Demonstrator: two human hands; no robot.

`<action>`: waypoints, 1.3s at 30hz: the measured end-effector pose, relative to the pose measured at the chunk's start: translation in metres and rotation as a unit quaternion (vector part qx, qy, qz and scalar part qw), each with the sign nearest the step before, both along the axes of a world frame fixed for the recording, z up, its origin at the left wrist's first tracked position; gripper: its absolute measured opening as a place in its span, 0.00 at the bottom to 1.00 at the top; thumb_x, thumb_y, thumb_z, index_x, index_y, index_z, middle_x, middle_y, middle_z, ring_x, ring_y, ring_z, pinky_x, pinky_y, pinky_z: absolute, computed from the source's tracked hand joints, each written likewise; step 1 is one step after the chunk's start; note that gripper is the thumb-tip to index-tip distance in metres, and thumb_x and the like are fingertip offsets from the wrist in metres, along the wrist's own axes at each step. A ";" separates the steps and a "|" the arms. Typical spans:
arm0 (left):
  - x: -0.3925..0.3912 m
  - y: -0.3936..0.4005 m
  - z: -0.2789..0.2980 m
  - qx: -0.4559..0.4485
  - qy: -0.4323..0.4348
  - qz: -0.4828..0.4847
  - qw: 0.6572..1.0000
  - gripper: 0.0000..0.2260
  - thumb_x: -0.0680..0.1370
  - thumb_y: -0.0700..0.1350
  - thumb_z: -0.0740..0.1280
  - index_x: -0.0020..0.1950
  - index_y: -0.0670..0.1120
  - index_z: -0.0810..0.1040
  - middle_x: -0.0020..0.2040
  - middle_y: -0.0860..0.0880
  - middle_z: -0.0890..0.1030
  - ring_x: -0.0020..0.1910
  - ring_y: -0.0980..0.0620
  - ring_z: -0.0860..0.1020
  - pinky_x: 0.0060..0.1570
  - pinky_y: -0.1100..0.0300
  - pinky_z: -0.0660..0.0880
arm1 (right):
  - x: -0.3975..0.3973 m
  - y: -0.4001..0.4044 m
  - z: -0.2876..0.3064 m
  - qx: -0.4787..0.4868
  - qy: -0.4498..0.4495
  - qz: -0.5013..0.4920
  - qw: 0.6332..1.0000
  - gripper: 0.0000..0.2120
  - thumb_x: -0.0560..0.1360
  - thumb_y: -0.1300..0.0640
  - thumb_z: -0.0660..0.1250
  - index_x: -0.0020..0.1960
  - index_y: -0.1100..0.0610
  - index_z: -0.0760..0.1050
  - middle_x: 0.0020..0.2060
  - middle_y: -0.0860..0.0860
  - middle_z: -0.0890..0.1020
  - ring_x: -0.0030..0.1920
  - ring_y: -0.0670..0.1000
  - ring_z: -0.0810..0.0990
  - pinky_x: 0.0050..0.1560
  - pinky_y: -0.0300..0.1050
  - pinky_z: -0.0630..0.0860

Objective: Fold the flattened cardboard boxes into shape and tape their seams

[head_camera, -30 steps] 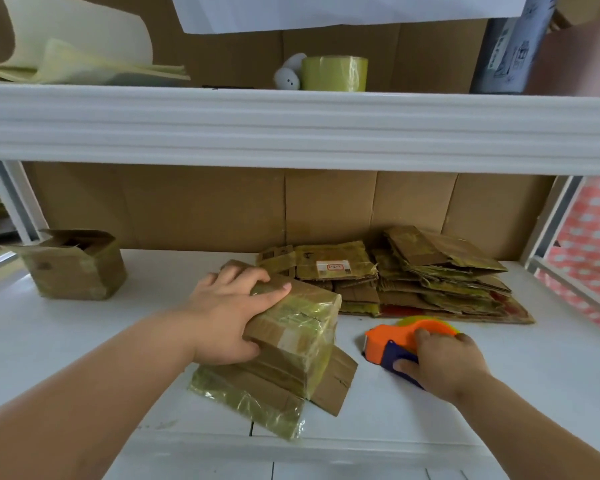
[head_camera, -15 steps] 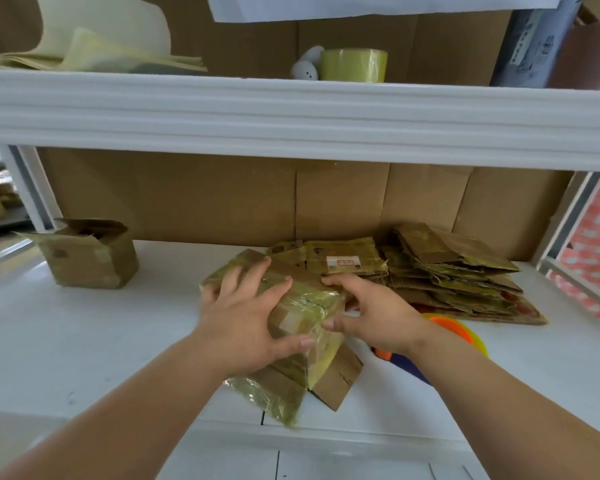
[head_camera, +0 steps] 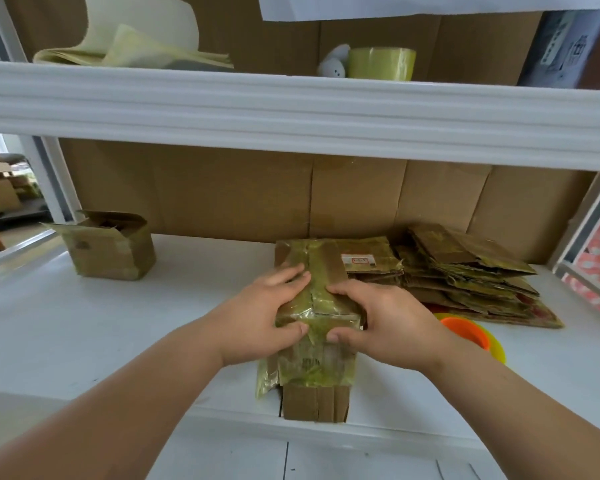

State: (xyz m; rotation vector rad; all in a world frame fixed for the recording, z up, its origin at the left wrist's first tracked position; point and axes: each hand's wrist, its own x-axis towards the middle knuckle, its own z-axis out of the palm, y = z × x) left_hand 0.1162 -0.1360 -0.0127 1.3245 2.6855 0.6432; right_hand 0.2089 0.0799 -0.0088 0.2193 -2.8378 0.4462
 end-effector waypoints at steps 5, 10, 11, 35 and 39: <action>0.006 0.004 -0.020 -0.045 0.035 -0.006 0.998 0.40 0.77 0.66 0.62 0.81 0.57 0.41 0.80 0.61 0.44 0.78 0.63 0.39 0.78 0.58 0.47 | 0.004 0.000 -0.013 0.067 -0.030 -0.007 0.997 0.30 0.76 0.41 0.68 0.75 0.45 0.64 0.66 0.45 0.76 0.64 0.48 0.75 0.62 0.45 0.74; 0.018 0.018 -0.040 -0.063 0.103 0.062 0.991 0.37 0.78 0.66 0.59 0.80 0.59 0.43 0.80 0.60 0.43 0.78 0.59 0.39 0.77 0.56 0.51 | 0.006 -0.003 -0.029 0.058 -0.027 -0.025 0.998 0.28 0.76 0.43 0.68 0.73 0.46 0.66 0.66 0.45 0.77 0.63 0.49 0.76 0.60 0.45 0.74; 0.020 0.022 -0.040 -0.059 0.109 0.063 0.990 0.37 0.79 0.65 0.59 0.81 0.58 0.44 0.81 0.60 0.43 0.79 0.59 0.39 0.77 0.56 0.52 | 0.007 -0.002 -0.030 0.056 -0.027 -0.030 0.998 0.27 0.76 0.43 0.68 0.73 0.46 0.66 0.65 0.45 0.77 0.62 0.48 0.77 0.58 0.43 0.74; 0.026 0.036 -0.005 0.018 0.086 0.083 0.993 0.19 0.84 0.53 0.55 0.73 0.54 0.71 0.63 0.58 0.68 0.60 0.55 0.62 0.64 0.57 0.64 | 0.041 0.111 -0.065 0.083 -0.221 -0.307 0.922 0.08 0.80 0.44 0.58 0.53 0.47 0.66 0.48 0.44 0.78 0.54 0.48 0.76 0.76 0.60 0.49; 0.025 0.041 0.001 0.069 0.050 0.089 0.992 0.16 0.82 0.46 0.63 0.70 0.56 0.73 0.59 0.59 0.72 0.60 0.57 0.68 0.62 0.59 0.67 | 0.051 0.112 -0.032 -0.064 -0.149 -0.259 0.952 0.07 0.80 0.46 0.63 0.53 0.48 0.70 0.44 0.42 0.79 0.47 0.45 0.76 0.68 0.55 0.66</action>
